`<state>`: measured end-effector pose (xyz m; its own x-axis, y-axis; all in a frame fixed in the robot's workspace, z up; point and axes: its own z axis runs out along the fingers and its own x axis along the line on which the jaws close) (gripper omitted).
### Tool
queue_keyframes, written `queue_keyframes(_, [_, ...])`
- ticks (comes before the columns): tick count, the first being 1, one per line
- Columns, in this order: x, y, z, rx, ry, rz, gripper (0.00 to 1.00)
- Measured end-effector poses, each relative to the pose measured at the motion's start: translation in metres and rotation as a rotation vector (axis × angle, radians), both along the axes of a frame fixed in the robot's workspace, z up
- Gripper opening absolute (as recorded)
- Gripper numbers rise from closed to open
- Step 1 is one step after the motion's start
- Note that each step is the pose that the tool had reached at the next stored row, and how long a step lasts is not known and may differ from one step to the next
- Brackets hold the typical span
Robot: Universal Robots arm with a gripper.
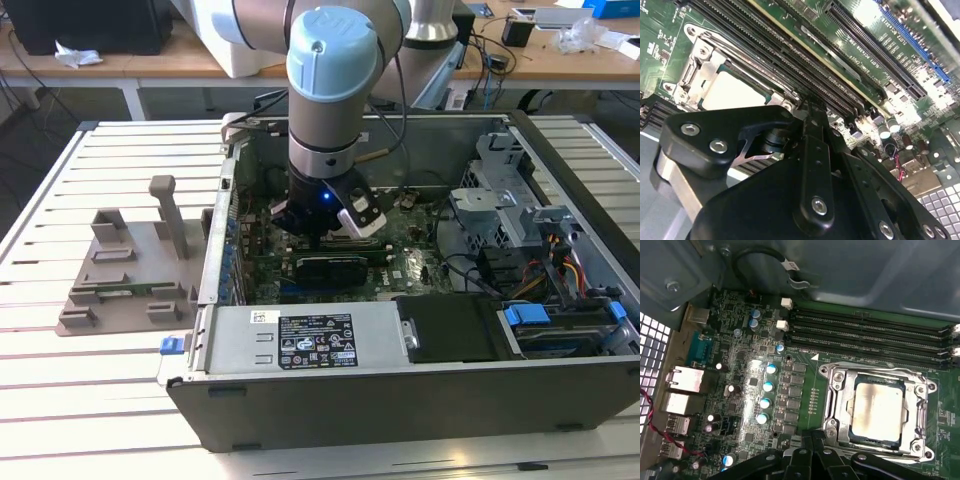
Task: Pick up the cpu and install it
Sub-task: 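Install the second cpu locking lever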
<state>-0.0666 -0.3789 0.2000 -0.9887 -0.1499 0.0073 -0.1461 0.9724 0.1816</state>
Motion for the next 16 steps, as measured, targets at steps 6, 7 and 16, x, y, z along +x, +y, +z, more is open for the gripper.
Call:
queue_keyframes(6, [0.010, -0.0002, -0.0002, 0.0043, 0.0144, 0.000, 0.11])
queue_keyframes(7, [0.011, -0.0003, -0.0010, 0.0074, 0.0189, 0.000, 0.11])
queue_keyframes(16, [0.004, -0.0004, -0.0003, 0.0239, 0.0185, 0.008, 0.11])
